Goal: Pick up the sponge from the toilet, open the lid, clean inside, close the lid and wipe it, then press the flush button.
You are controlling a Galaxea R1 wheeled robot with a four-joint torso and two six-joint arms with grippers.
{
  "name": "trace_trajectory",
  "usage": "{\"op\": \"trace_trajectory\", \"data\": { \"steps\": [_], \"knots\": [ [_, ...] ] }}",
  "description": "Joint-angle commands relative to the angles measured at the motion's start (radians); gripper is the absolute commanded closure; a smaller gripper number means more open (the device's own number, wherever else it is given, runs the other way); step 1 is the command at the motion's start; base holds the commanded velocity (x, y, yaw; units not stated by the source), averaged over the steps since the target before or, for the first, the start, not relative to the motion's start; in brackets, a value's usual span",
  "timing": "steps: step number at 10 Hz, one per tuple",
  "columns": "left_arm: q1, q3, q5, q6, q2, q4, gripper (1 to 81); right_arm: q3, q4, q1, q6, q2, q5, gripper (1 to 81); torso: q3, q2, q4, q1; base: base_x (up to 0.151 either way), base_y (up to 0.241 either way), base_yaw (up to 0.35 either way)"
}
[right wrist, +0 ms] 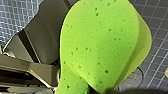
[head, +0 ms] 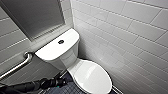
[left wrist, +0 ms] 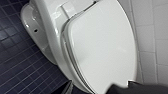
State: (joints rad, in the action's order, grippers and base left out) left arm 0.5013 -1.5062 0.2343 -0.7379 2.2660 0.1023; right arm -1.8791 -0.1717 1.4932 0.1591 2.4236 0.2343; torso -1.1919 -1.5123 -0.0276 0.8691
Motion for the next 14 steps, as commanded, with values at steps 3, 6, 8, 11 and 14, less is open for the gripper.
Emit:
{"op": "trace_trajectory", "data": {
  "steps": [3, 6, 8, 11, 14],
  "knots": [
    [0.389, 0.004, 0.065, 0.046, -0.077, 0.379, 1.0, 0.049, 0.014, 0.0, -0.003, -0.039, -0.085, 81.1, 0.0, 0.0, 0.0, 0.0, 0.0, 0.0, 0.0],
    [0.653, -0.167, 0.071, 0.048, 0.012, 0.382, 1.0, 0.038, 0.012, 0.0, -0.001, -0.035, -0.085, 81.1, 0.0, 0.0, 0.0, 0.0, 0.0, 0.0, 0.0],
    [0.739, -0.209, 0.068, 0.115, 0.044, 0.415, 1.0, 0.057, 0.012, -0.004, -0.001, -0.032, -0.087, 81.1, 0.0, 0.0, 0.0, 0.0, 0.0, 0.0, 0.0],
    [0.81, -0.236, 0.056, 0.355, 0.075, 0.305, 1.0, 0.103, 0.009, 0.003, 0.0, -0.056, -0.081, 81.1, 0.001, -0.001, 0.0, 0.0, 0.0, 0.0, 0.0],
    [0.883, -0.384, -0.076, 0.624, 0.162, 0.024, 1.0, 0.193, 0.008, -0.003, 0.007, -0.126, -0.043, 81.1, 0.002, -0.002, 0.0, 0.0, 0.0, 0.0, 0.0]
  ]
}}
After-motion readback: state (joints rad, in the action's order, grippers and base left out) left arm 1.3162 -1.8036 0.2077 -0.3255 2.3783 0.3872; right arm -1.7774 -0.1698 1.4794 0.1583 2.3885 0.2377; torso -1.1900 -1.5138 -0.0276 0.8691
